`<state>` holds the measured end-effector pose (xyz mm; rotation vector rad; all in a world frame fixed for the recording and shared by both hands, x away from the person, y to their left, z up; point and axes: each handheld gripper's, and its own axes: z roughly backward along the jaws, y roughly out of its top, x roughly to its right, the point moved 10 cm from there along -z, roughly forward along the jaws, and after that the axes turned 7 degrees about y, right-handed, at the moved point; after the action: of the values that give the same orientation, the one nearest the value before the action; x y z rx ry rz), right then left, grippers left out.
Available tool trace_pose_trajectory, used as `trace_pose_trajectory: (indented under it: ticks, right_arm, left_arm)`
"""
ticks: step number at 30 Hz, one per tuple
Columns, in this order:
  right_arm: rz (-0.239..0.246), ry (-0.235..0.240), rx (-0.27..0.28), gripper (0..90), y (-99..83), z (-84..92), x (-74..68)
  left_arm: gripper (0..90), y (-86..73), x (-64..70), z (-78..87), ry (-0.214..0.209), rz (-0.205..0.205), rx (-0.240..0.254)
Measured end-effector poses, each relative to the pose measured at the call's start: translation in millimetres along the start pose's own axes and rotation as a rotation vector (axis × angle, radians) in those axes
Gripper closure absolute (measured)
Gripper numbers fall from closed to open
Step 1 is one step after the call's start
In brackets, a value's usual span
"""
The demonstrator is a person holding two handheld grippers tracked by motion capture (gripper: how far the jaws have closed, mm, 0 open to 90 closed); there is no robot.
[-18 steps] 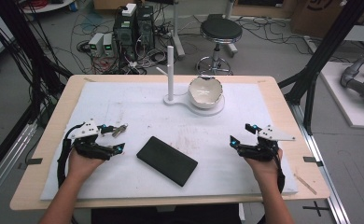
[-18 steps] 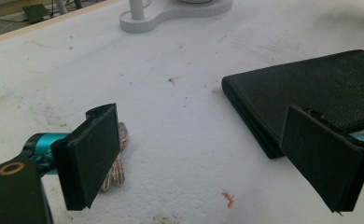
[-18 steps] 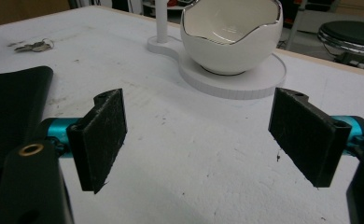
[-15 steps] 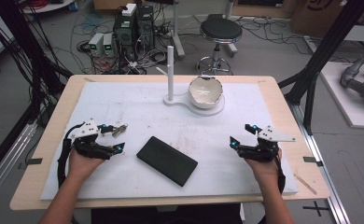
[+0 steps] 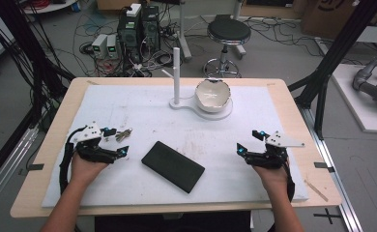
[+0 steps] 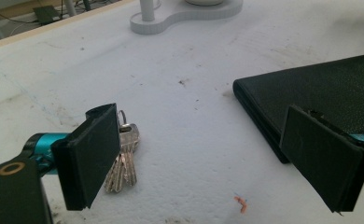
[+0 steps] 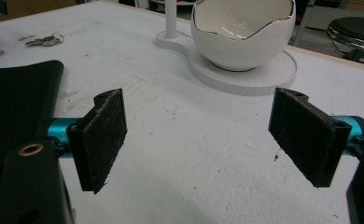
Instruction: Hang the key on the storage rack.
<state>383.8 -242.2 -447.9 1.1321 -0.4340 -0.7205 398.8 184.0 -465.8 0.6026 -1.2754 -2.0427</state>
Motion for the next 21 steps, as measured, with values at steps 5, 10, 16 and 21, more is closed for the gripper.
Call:
trace_pose_trajectory:
  ticks: [5,10,16,21]
  right_arm:
    - [0.005,0.013,-0.025,19.6,-2.5,-5.0,-1.9]
    - [0.002,0.016,-0.022,19.6,-2.2,-5.3,-0.4]
    - [-0.005,0.012,-0.022,19.6,-3.1,-3.4,3.4]
    - [-0.014,0.008,-0.029,19.6,-4.7,-3.8,5.9]
  left_arm:
    - [12.5,3.8,-15.3,-6.1,0.035,0.019,-0.026]
    - [12.9,2.8,-26.8,-20.9,0.036,0.054,-0.066]
    - [16.5,6.3,-34.3,-41.0,0.024,0.046,-0.140]
    - [28.4,5.8,-39.8,-53.9,0.023,0.045,-0.183]
